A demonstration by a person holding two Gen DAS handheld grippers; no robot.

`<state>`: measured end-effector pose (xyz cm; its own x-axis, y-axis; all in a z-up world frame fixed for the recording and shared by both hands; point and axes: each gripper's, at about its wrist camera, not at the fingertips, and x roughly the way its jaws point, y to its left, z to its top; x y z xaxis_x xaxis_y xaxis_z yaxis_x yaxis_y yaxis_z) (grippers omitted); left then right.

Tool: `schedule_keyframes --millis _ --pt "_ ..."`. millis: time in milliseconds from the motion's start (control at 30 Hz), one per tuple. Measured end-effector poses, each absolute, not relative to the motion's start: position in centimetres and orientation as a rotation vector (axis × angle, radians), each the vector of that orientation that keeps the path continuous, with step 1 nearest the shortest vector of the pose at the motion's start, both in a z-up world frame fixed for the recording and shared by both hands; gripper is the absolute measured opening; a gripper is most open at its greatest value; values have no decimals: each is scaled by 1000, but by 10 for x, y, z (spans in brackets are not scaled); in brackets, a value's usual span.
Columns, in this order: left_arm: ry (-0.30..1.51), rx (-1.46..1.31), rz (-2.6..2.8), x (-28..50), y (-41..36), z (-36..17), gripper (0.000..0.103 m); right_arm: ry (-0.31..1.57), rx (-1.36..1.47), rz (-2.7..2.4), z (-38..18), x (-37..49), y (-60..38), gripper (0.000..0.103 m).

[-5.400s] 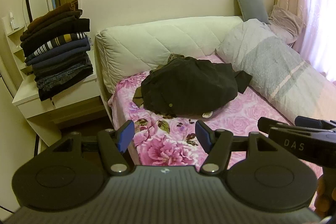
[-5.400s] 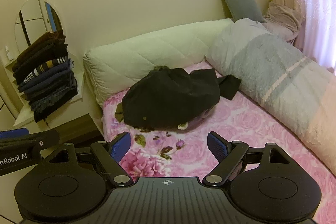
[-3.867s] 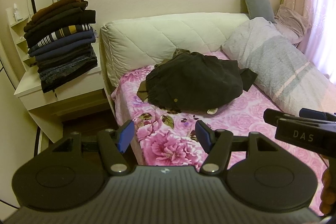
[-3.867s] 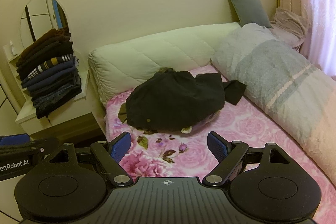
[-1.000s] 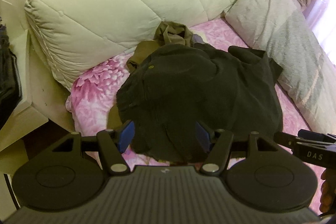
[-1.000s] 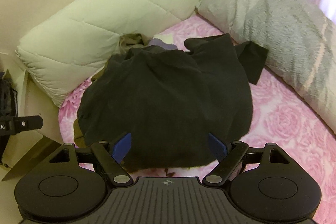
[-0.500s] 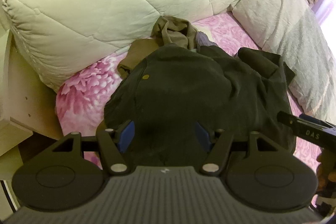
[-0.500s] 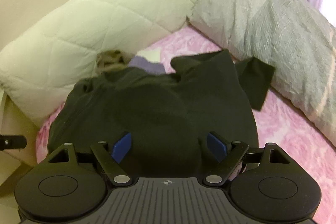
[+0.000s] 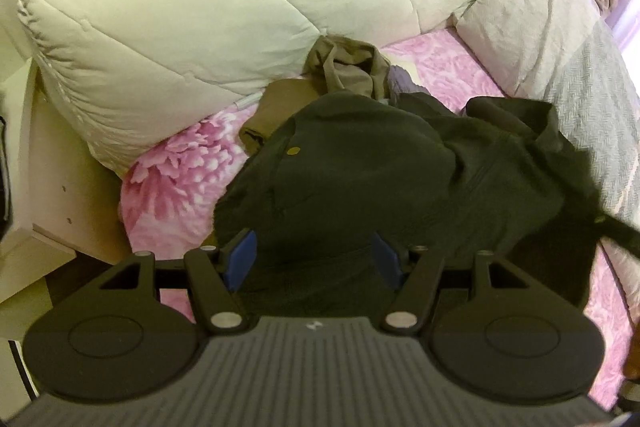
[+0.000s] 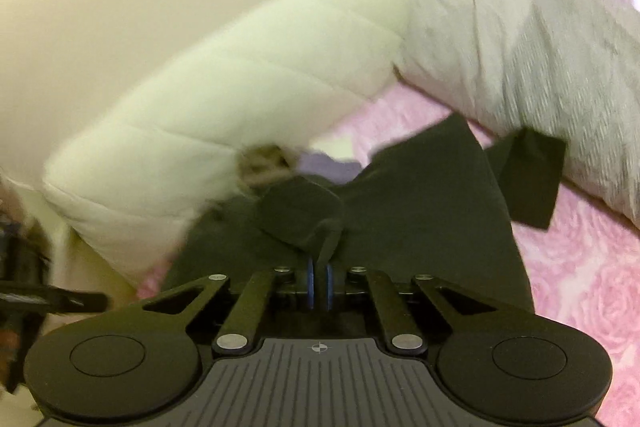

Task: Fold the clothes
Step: 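Grasp the dark green garment with the right tool and lift it, then carry the garment across the bed with the right tool and drop it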

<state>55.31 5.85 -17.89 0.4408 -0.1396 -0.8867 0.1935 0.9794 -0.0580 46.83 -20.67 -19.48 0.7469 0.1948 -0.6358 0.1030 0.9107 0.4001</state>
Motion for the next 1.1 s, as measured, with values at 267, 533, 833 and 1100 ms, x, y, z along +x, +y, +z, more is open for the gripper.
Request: schedule_keyframes --millis 267,533,833,1100 --pt "1002 26 -193 511 84 -131 60 434 483 151 -91 428 -169 1" --pt "866 -2 -281 446 90 -68 60 154 479 70 12 340 -177 1" --pt "775 45 -592 331 14 -20 60 -77 428 -201 94 151 -213 1" --pt "792 137 -932 180 -74 -16 60 49 369 -596 129 -20 -251 2"
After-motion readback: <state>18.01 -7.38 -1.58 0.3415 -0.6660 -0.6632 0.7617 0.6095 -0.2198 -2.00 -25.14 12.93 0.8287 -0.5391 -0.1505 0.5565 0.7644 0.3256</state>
